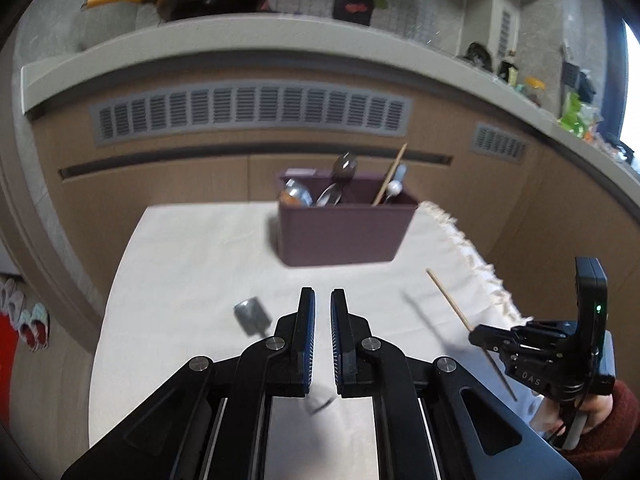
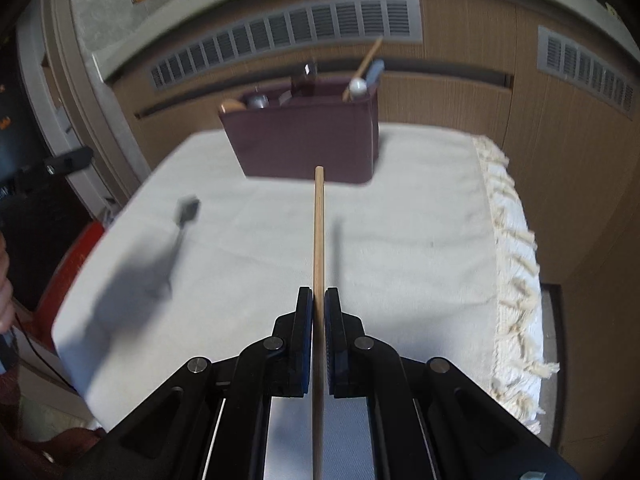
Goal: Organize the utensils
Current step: 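Lift the spatula by its blade with the left gripper while the right gripper holds the chopstick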
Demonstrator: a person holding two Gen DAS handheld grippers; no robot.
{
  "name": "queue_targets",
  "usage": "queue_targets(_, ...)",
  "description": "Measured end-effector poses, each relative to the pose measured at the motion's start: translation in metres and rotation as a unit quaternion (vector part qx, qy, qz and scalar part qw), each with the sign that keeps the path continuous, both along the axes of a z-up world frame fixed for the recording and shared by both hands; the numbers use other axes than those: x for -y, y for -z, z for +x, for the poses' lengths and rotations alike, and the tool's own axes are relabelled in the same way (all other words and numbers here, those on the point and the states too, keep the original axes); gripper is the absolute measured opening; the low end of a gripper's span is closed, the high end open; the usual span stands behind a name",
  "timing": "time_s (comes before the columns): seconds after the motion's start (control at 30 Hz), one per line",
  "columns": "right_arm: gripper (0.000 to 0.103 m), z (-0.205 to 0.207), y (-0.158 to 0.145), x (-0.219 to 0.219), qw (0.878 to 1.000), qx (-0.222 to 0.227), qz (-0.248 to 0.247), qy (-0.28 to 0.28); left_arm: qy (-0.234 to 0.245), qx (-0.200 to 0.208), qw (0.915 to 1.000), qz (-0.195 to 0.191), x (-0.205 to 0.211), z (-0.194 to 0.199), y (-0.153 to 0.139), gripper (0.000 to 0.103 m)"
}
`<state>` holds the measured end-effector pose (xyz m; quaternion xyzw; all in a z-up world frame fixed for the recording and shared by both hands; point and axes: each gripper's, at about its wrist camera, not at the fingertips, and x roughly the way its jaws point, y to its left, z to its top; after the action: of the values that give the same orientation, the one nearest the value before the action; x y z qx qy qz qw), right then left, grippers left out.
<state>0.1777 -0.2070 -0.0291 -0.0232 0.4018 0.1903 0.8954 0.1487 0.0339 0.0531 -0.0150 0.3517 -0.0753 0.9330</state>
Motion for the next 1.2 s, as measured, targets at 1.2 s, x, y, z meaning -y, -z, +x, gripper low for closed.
queue_targets(1.2,0.005,0.056,-0.018,-0.024,0.998,0.035,-0.04,-0.027,-0.137,-0.15,0.9789,0.026,0.0,0.098,0.127,0.045)
